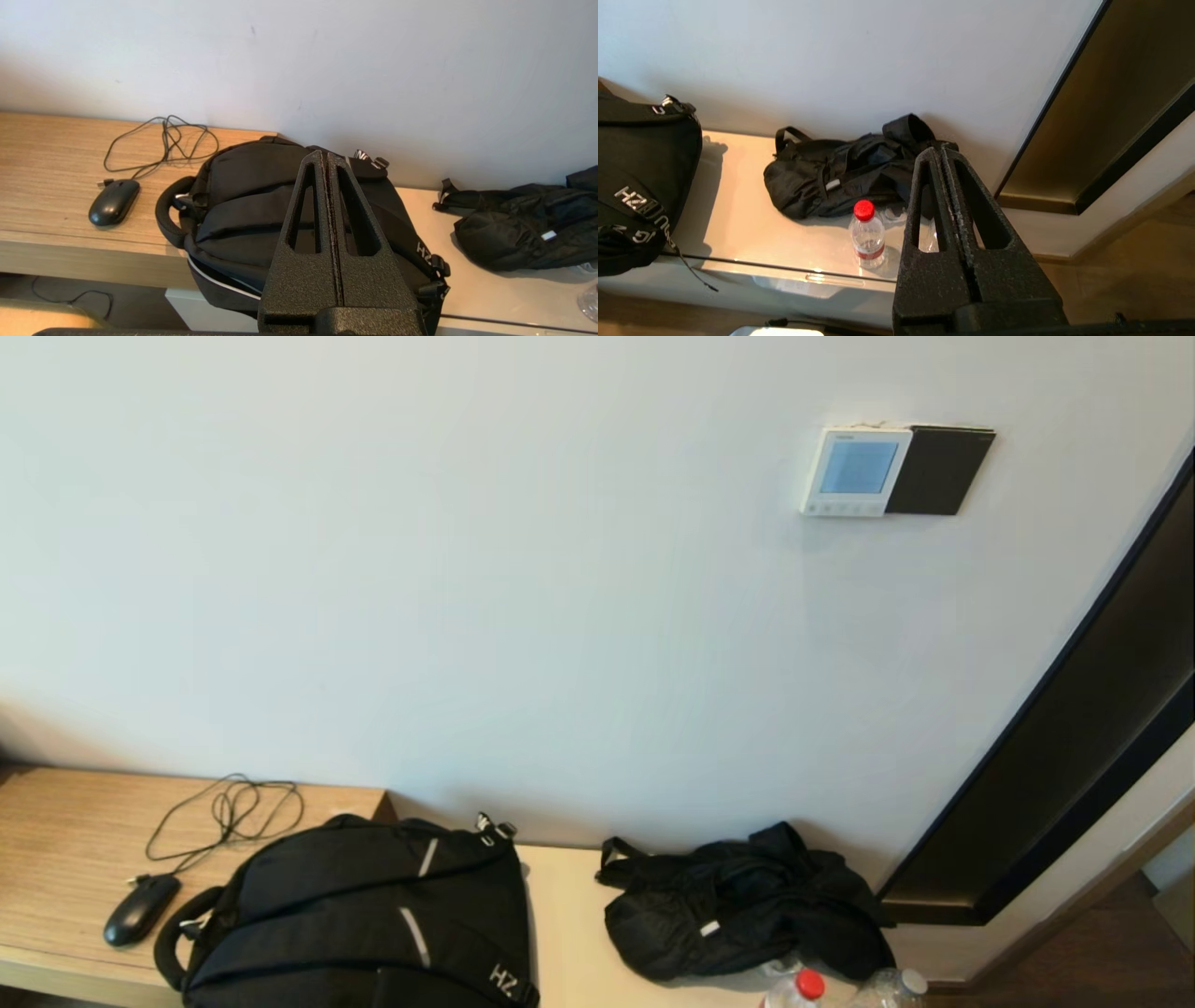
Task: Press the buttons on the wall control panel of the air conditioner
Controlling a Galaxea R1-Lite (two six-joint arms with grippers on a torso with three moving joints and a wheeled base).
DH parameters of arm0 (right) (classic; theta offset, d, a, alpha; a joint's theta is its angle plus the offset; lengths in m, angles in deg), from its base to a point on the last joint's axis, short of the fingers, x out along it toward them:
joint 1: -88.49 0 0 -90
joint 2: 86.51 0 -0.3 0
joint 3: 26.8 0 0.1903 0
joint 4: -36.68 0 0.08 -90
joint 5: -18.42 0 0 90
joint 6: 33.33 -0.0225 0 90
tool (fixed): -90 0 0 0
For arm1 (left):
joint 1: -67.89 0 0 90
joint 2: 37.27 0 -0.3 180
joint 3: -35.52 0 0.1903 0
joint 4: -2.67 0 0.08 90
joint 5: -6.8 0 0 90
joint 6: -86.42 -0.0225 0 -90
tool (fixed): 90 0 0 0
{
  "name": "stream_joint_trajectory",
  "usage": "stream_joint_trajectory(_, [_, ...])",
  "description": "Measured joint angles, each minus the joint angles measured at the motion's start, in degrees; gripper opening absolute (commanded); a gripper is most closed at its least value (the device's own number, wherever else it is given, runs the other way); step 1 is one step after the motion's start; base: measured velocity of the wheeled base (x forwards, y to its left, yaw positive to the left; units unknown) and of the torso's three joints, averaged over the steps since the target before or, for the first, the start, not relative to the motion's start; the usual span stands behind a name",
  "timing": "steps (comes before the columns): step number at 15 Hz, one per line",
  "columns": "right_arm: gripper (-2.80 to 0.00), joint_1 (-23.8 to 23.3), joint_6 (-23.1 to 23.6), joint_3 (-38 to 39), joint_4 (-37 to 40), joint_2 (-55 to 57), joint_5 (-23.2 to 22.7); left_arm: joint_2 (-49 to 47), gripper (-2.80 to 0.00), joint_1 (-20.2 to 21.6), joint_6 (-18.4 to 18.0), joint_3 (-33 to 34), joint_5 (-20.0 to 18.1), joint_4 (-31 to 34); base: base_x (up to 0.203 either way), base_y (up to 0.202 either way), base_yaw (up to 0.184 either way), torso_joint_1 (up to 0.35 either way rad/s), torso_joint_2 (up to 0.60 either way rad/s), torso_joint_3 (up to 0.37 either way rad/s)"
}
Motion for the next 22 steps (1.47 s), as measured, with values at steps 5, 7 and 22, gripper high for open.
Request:
stream_joint_trajectory(5, [-2.8, 0.0, 0.0, 0.0, 2.4, -4.3, 0.8, 0.0, -2.8, 0.0, 0.0, 0.0, 0.0, 0.0, 0.0, 0.0, 0.0, 0.0, 0.0, 0.0])
stream_joint_trajectory(7, [-2.8, 0.0, 0.0, 0.0, 5.2, -6.4, 0.9, 0.0, -2.8, 0.0, 0.0, 0.0, 0.0, 0.0, 0.0, 0.0, 0.0, 0.0, 0.0, 0.0])
stream_joint_trajectory(22, [-2.8, 0.0, -1.8, 0.1, 5.8, -9.1, 1.1, 0.0, -2.8, 0.0, 0.0, 0.0, 0.0, 0.0, 0.0, 0.0, 0.0, 0.0, 0.0, 0.0])
